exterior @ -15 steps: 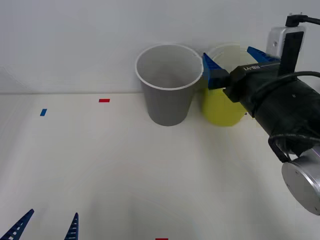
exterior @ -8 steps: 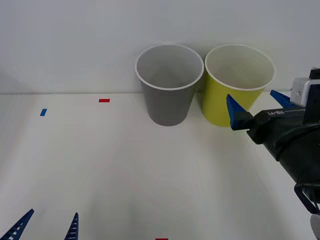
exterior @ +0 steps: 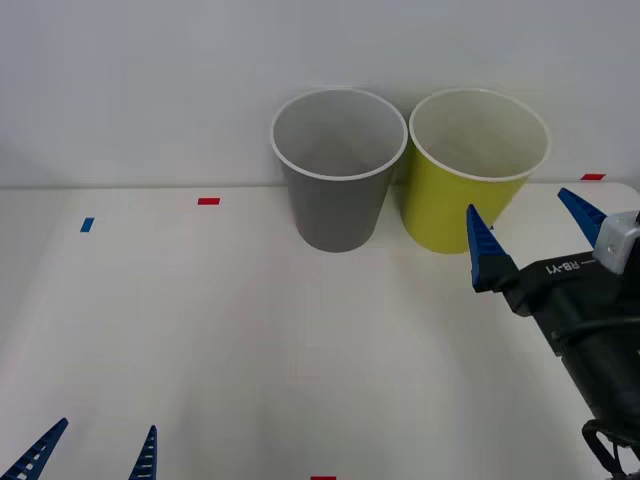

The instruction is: Put cans in the gray bin and PET bottles in the light green bin.

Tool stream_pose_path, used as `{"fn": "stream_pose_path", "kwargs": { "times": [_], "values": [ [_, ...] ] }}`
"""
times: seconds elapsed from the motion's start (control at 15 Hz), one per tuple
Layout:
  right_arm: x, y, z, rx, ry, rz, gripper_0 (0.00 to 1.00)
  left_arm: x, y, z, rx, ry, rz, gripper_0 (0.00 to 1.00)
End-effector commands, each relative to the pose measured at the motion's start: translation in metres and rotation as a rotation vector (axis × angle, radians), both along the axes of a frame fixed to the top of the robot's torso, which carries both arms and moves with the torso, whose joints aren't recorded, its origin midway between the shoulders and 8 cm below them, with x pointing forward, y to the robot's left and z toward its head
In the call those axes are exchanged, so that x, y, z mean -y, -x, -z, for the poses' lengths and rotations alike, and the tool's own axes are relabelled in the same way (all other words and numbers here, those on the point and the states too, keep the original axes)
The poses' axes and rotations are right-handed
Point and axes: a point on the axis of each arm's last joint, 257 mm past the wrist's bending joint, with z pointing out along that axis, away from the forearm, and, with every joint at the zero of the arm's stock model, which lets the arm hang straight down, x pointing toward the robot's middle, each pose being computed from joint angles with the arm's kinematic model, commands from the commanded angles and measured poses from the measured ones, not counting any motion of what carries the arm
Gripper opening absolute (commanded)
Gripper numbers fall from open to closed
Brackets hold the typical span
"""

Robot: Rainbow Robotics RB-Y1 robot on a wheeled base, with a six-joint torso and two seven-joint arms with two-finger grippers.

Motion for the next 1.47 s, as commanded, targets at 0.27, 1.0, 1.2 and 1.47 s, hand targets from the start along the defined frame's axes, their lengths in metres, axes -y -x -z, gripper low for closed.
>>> {"fn": "stream_pose_path", "kwargs": {
  "times": [0.27, 1.0, 1.2, 1.47],
  "values": [
    [0.025, 0.047, 0.078, -0.098, 0.019, 0.110, 1.00, 0.000, 0.000, 0.000, 0.000, 0.000, 0.000, 1.00],
    [0.053, 0.130, 0.152, -0.131, -0.058, 0.145, 1.00, 0.000, 0.000, 0.000, 0.000, 0.000, 0.000, 1.00],
    [0.054, 0.146, 0.163, -0.173, -0.067, 0.156, 1.00, 0.000, 0.000, 0.000, 0.000, 0.000, 0.000, 1.00],
    [0.058, 0.155, 0.167, -0.194, -0.079, 0.157, 1.00, 0.000, 0.000, 0.000, 0.000, 0.000, 0.000, 1.00]
  ]
}}
